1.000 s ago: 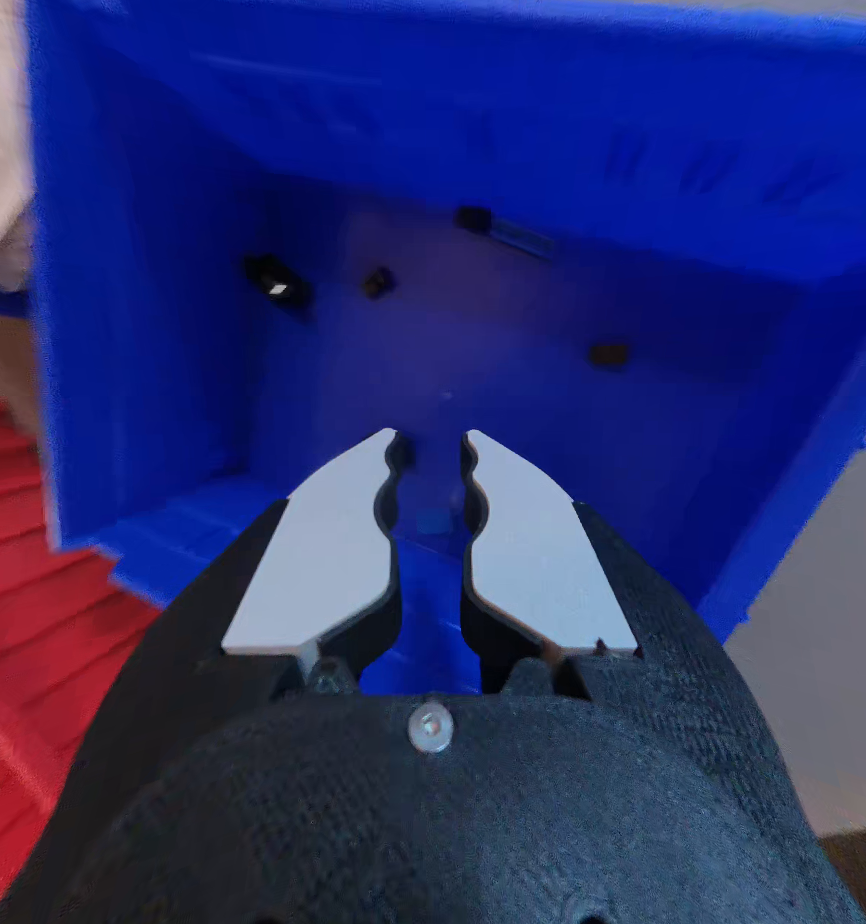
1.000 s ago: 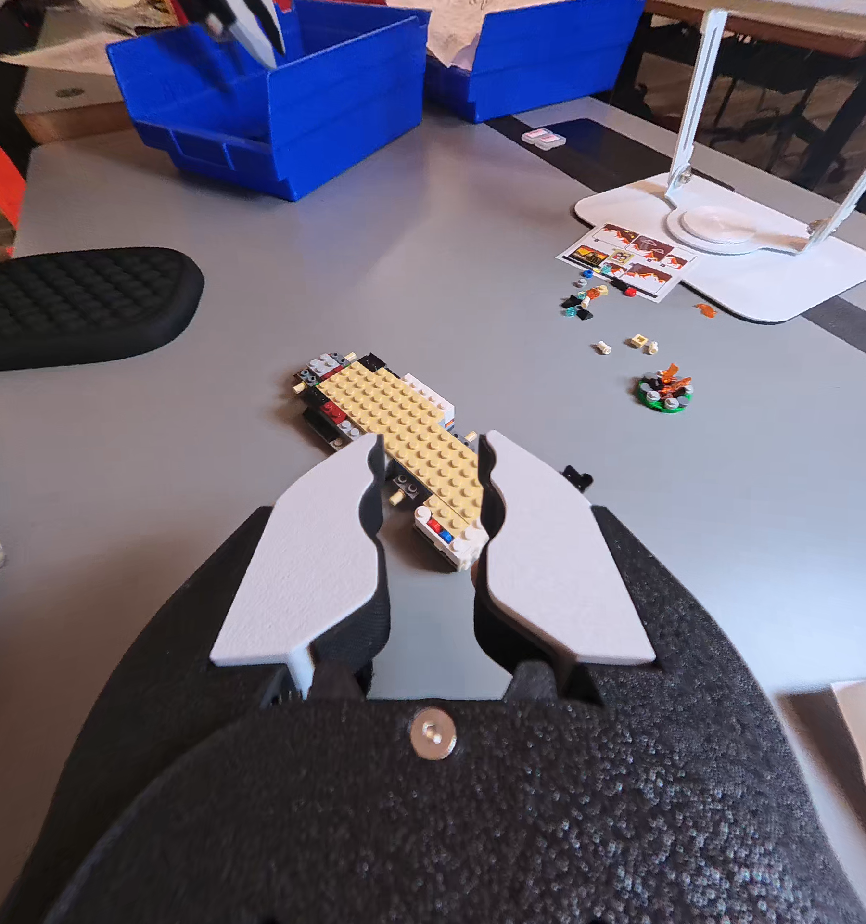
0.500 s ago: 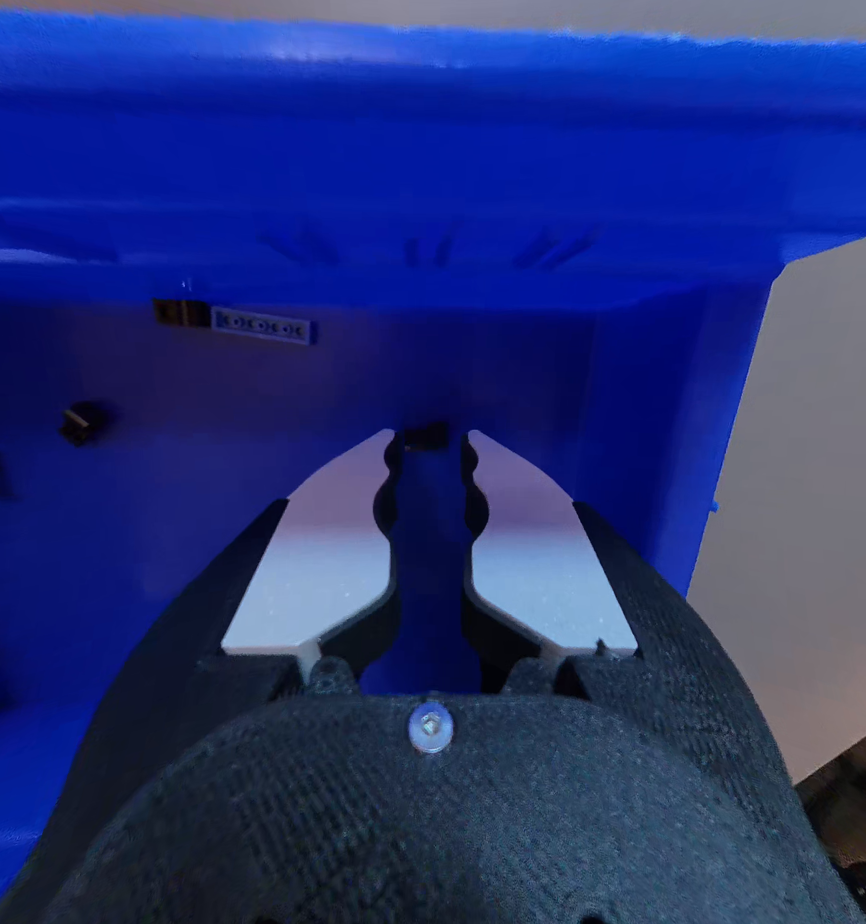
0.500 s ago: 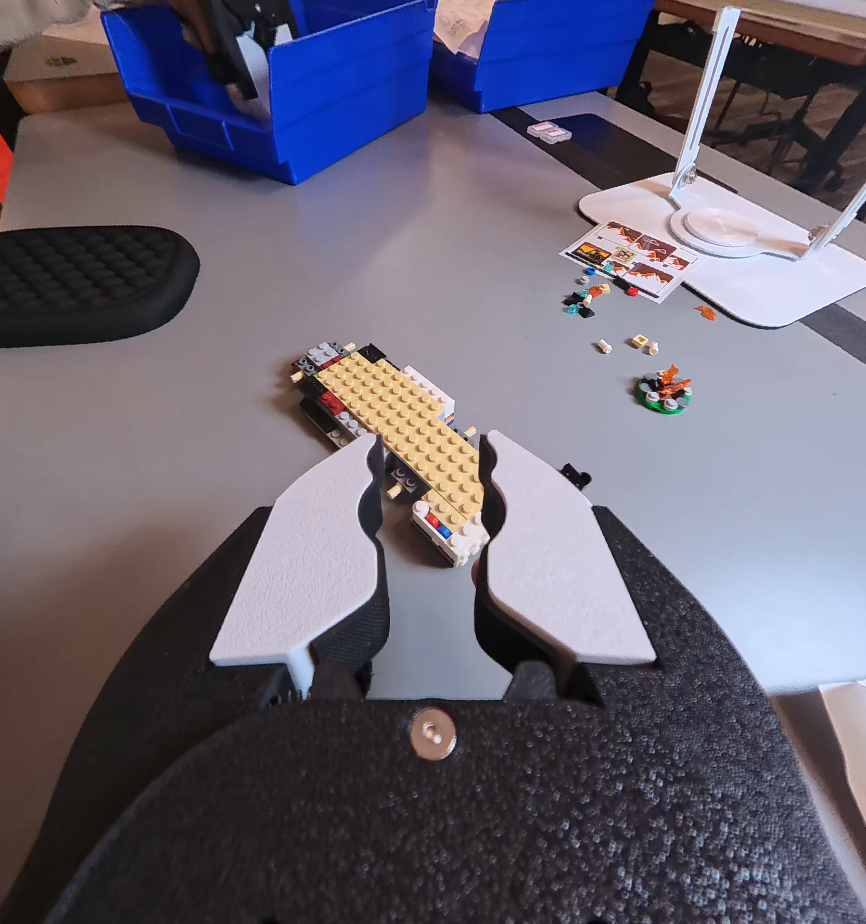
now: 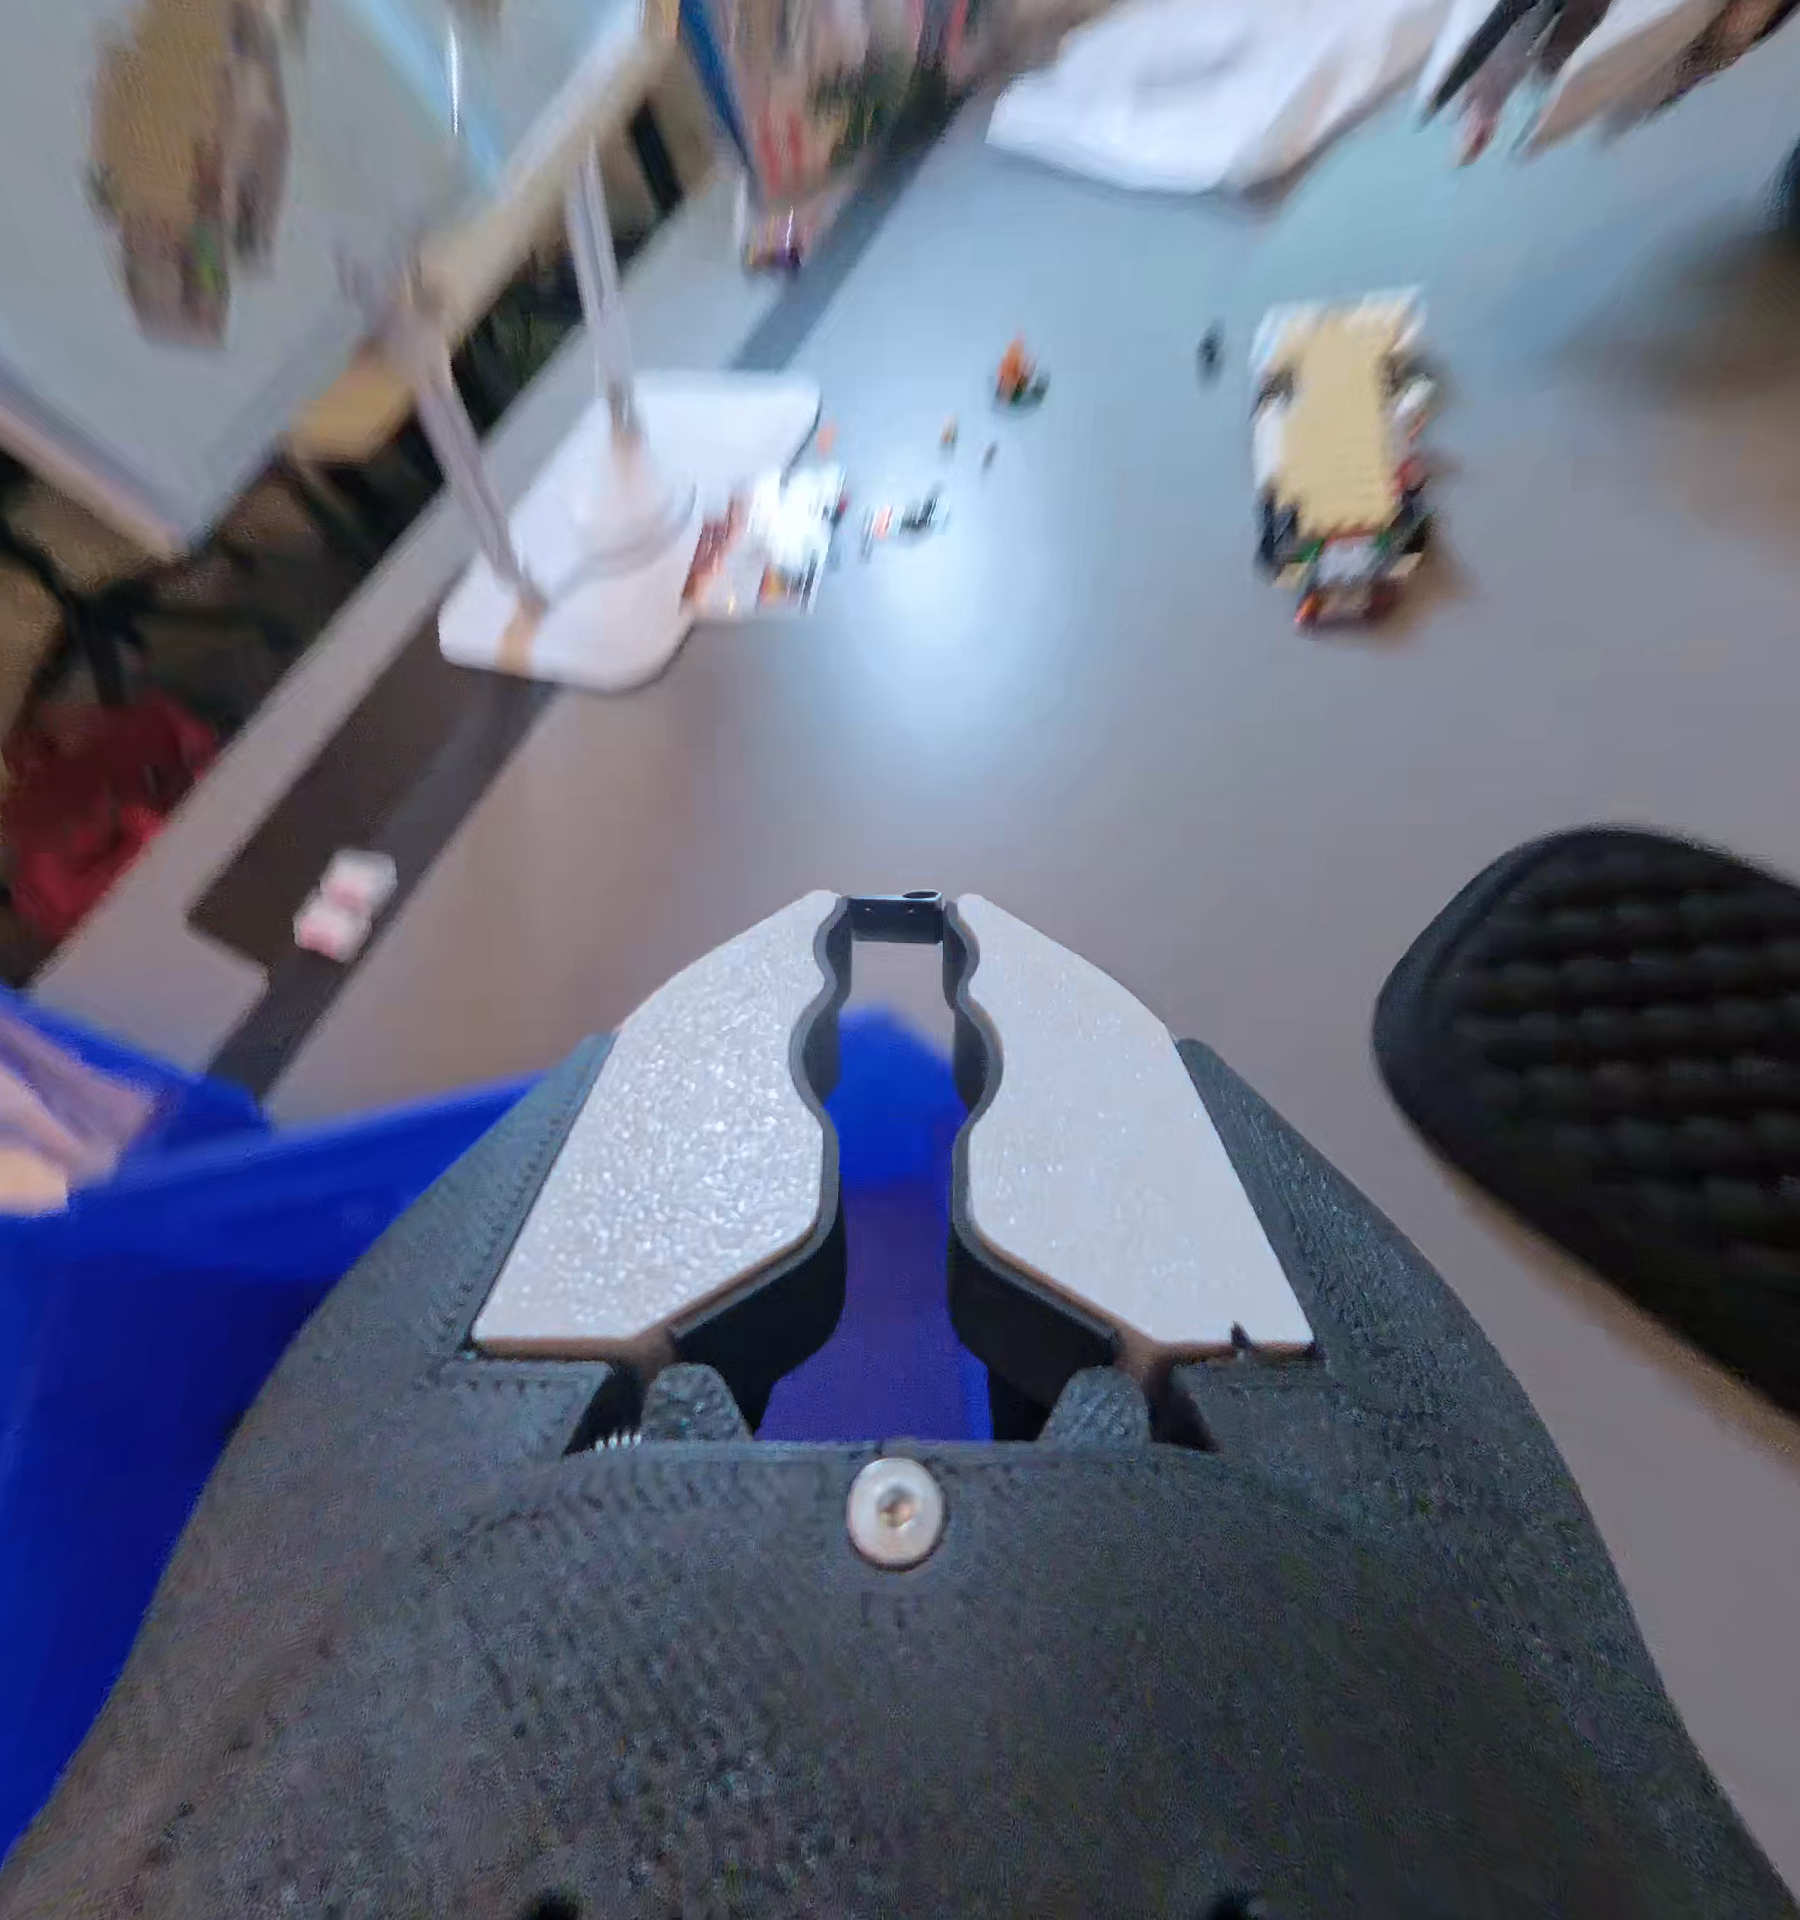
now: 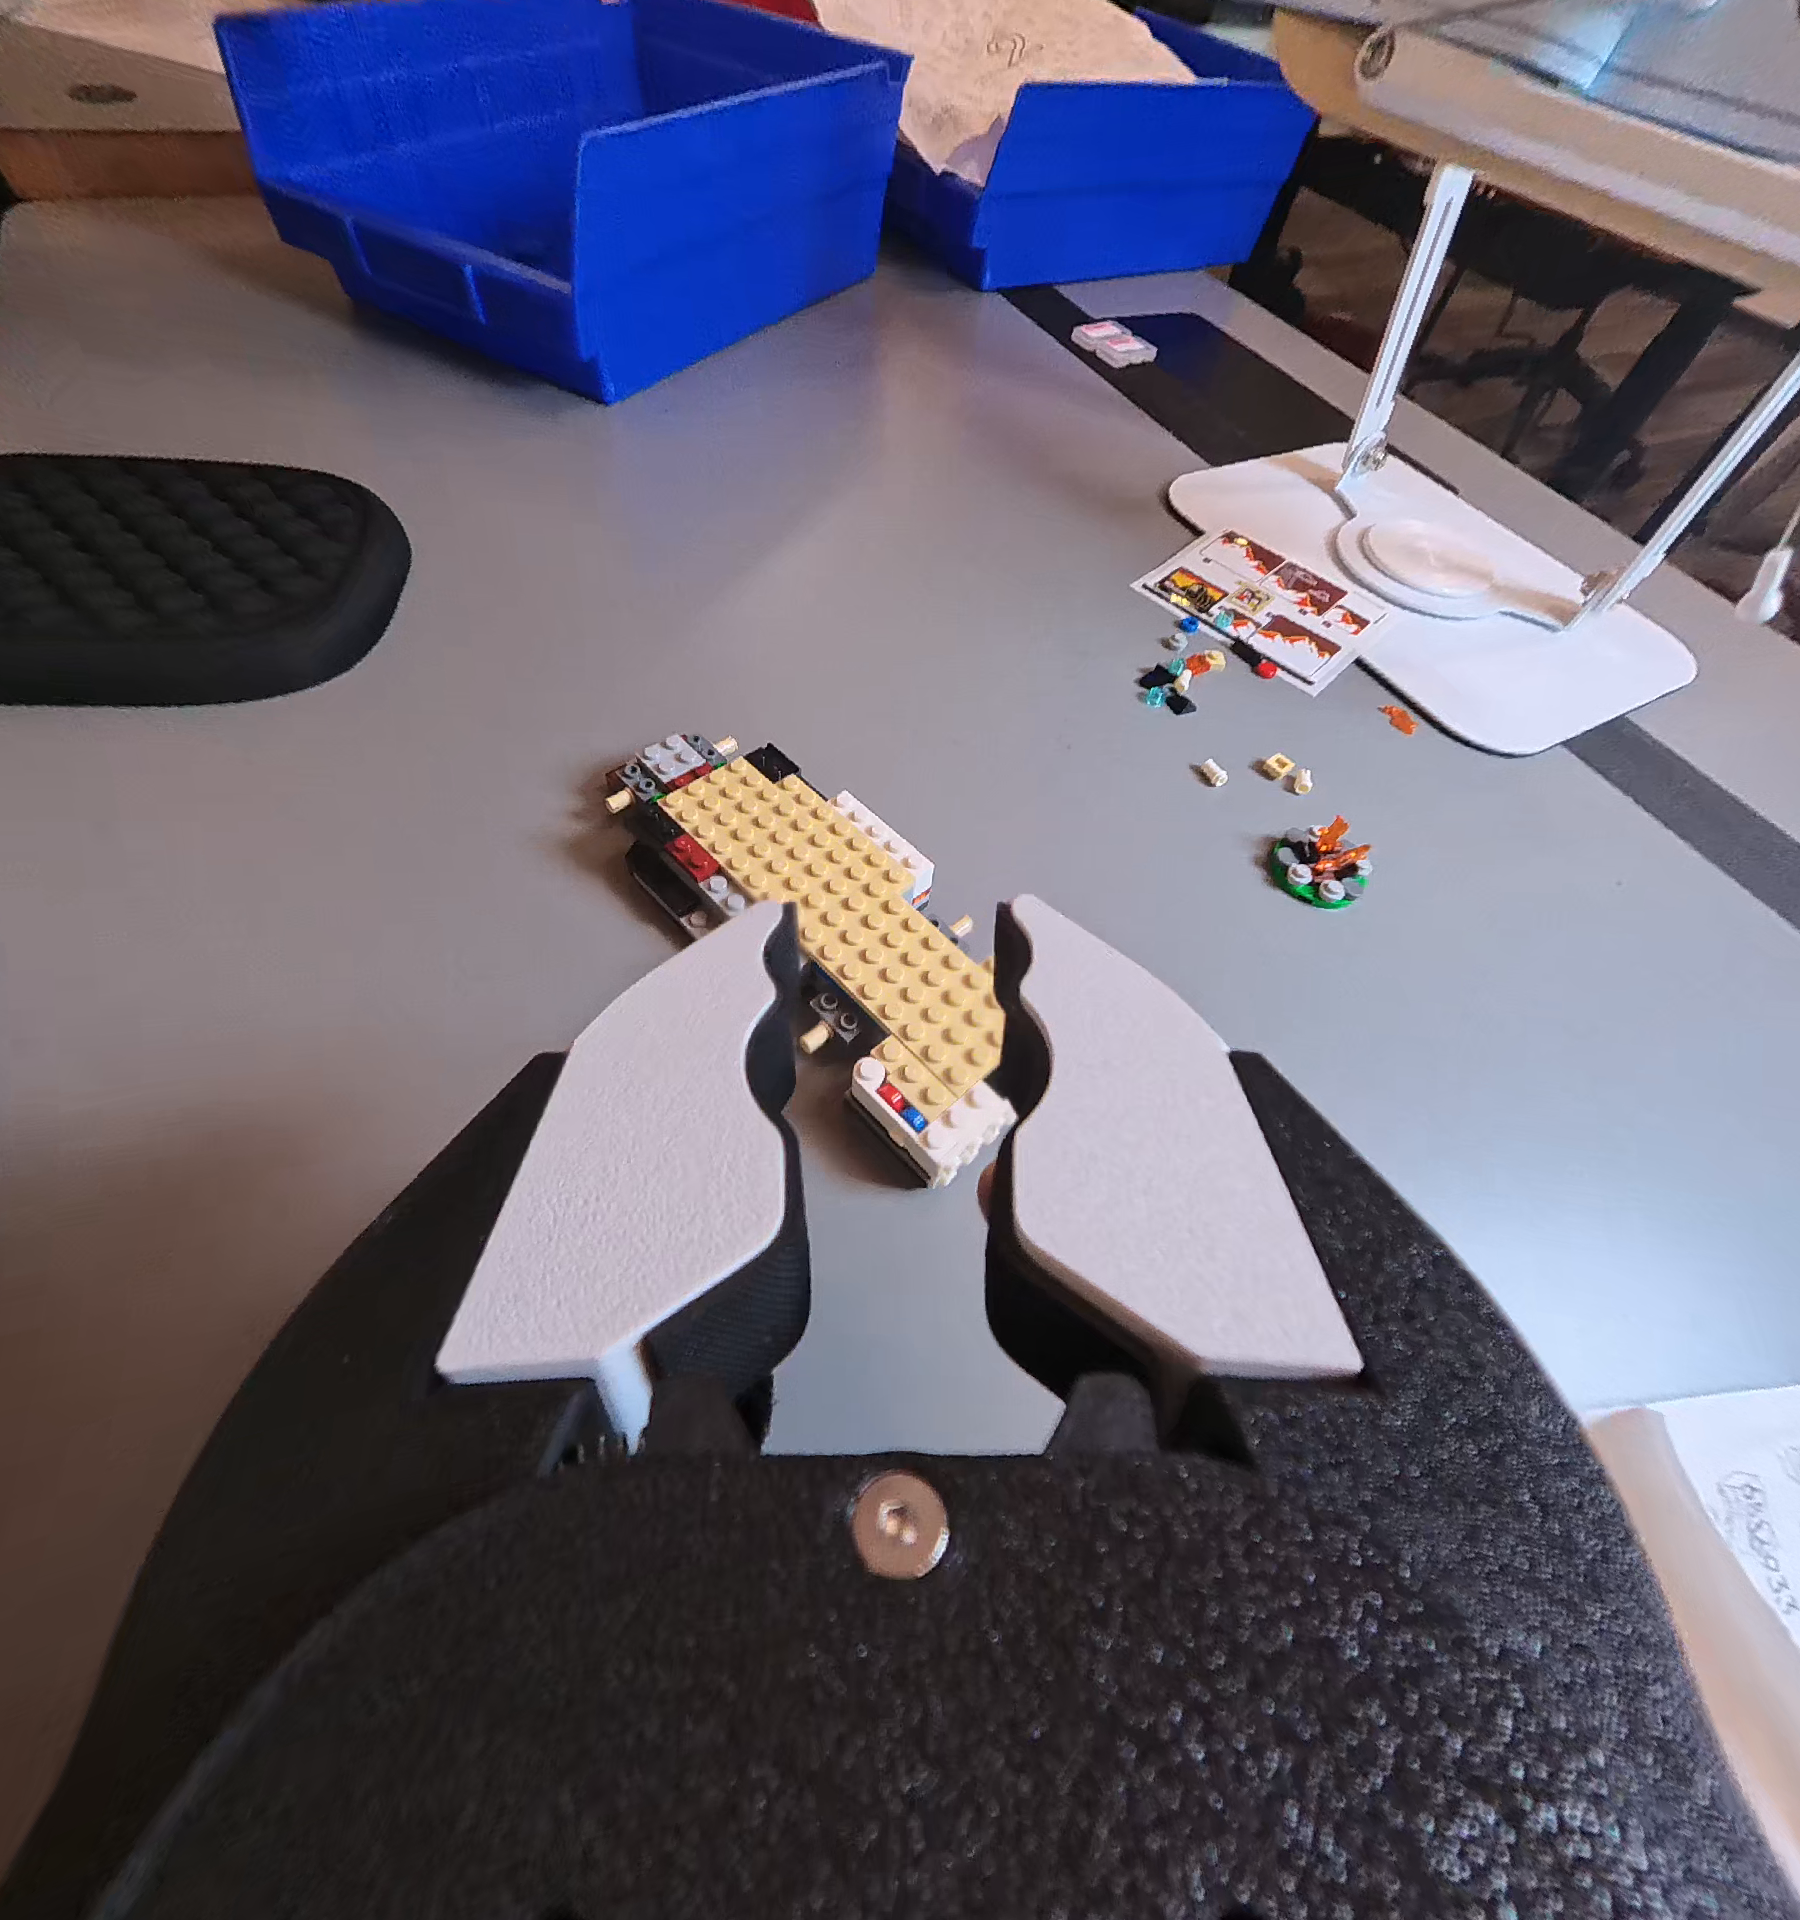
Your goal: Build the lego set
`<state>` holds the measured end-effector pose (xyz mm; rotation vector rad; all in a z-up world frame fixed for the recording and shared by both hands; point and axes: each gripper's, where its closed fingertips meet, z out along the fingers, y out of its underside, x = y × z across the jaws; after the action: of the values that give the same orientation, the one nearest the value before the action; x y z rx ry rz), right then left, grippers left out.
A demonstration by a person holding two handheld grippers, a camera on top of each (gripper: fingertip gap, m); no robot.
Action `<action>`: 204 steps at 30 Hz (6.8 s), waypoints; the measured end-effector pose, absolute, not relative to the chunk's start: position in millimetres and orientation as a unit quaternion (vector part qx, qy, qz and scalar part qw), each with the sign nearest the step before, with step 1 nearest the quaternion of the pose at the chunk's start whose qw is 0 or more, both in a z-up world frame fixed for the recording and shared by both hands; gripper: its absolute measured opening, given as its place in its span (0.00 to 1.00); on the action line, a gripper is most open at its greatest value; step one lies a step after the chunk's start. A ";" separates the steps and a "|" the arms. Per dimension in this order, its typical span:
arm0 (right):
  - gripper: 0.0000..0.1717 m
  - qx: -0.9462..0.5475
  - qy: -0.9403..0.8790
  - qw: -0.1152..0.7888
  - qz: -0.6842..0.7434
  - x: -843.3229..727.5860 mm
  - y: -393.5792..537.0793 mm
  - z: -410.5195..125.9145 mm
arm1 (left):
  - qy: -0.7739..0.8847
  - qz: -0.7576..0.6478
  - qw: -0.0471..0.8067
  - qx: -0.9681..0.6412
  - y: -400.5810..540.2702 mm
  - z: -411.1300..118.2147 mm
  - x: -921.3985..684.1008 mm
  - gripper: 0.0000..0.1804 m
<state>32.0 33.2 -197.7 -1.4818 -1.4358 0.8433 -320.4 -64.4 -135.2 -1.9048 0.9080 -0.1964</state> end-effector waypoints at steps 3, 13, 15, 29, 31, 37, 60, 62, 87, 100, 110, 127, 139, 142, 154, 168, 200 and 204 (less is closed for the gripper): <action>0.21 -0.577 -0.582 0.457 0.345 24.6 29.0 -185.9 | 0.418 -0.111 0.543 -0.720 -71.8 -106.4 -265.2 0.09; 0.19 -0.486 -0.637 0.480 0.356 -14.8 -9.5 -147.3 | 0.528 -0.181 0.561 -0.611 -43.2 -109.5 -121.0 0.09; 0.18 -0.453 -0.656 0.506 0.328 -21.1 -12.8 -138.8 | 0.552 -0.210 0.542 -0.598 -39.8 -119.3 -91.3 0.09; 0.09 -0.276 -0.804 0.509 0.135 -41.4 -21.7 -174.6 | 0.623 -0.296 0.422 -0.589 -18.2 -180.6 -29.0 0.09; 0.06 -0.261 -0.808 0.513 0.126 -43.9 -21.9 -177.9 | 0.611 -0.306 0.423 -0.595 -16.5 -181.6 -31.8 0.09; 0.08 -0.222 -0.818 0.524 0.087 -53.8 -22.2 -186.0 | 0.602 -0.324 0.407 -0.606 -17.9 -192.1 -41.2 0.09; 0.06 -0.455 -0.829 0.301 0.128 -31.7 101.9 -234.1 | 0.467 -0.302 0.494 -0.668 -11.1 -181.5 -103.1 0.10; 0.06 -0.475 -0.835 0.242 0.136 -33.0 110.8 -250.7 | 0.455 -0.294 0.498 -0.677 -21.6 -184.7 -111.7 0.10; 0.19 -0.576 -0.653 0.377 0.315 19.7 45.0 -177.7 | 0.092 0.054 0.577 -0.810 -37.6 -96.3 -412.7 0.08; 0.19 -0.592 -0.621 0.400 0.322 57.0 30.3 -210.7 | 0.009 0.072 0.209 -0.975 7.3 -266.1 -519.1 0.15; 0.18 -0.593 -0.620 0.403 0.319 59.0 31.2 -213.1 | -0.019 0.035 0.204 -0.978 11.6 -284.5 -516.7 0.06; 0.18 -0.506 -0.634 0.479 0.335 9.7 2.1 -171.7 | 0.190 -0.193 0.589 -0.762 -19.4 -83.4 -250.4 0.05; 0.18 -0.393 -0.669 0.575 0.260 -47.7 -19.0 -119.1 | 0.162 -0.620 0.452 -0.620 -8.8 -108.1 -54.1 0.05; 0.16 -0.389 -0.661 0.592 0.249 -52.6 -14.9 -123.1 | 0.161 -0.627 0.444 -0.619 -8.0 -112.7 -45.4 0.05; 0.05 -0.367 -0.663 0.618 0.210 -62.8 -3.9 -130.9 | 0.117 -0.647 0.431 -0.618 0.1 -125.4 -46.5 0.11; 0.05 -0.646 -0.666 0.321 0.190 67.8 124.5 -264.9 | 0.100 -0.505 0.519 -0.682 7.1 -171.8 -126.9 0.09; 0.21 -0.615 -0.618 0.411 0.265 18.9 86.3 -231.6 | 0.247 -0.189 0.590 -0.745 15.9 -200.1 -130.4 0.07; 0.21 -0.602 -0.629 0.408 0.274 11.7 108.4 -234.3 | 0.237 -0.094 0.622 -0.741 19.5 -181.5 -156.2 0.10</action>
<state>11.7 108.4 -234.3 -1.5175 -1.5866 0.6917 -156.2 19.5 -181.5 -1.7016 0.5449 -0.2167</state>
